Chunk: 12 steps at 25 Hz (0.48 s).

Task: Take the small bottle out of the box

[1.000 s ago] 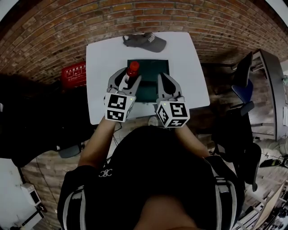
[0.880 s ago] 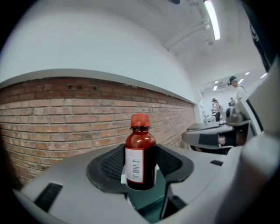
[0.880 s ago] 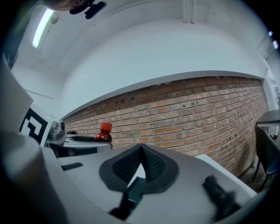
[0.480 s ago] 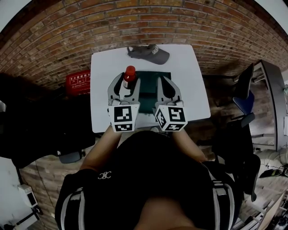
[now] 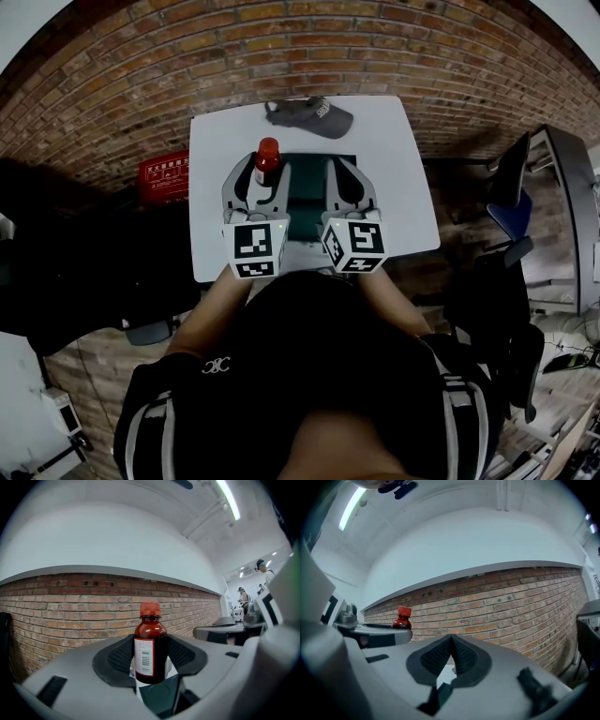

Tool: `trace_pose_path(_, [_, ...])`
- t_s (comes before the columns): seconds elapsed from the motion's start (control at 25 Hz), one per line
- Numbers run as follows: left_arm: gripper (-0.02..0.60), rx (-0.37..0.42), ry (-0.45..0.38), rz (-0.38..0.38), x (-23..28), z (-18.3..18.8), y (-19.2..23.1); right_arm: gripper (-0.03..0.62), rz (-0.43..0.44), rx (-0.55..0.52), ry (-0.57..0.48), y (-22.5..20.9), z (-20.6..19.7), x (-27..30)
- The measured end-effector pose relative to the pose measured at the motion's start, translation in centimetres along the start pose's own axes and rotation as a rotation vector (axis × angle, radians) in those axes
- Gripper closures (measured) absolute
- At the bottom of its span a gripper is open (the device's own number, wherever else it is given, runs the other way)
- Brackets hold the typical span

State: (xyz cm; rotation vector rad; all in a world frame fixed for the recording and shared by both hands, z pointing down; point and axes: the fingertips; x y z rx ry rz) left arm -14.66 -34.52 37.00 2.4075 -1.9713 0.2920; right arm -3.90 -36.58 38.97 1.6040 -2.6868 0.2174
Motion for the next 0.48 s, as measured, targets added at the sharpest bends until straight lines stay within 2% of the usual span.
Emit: trace_pose_path(0.48, [0.356,-0.018,0.011,-0.016,0.37,-0.69,0.02,0.565,0.004,-0.007,0.007,0.25,-0.2,0.05])
Point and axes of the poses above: the fingertips, and each gripper's own axes: x forward along the fingers, y to its left, z out of its top, and after that the axes turned 4 degrees about y, right-handed
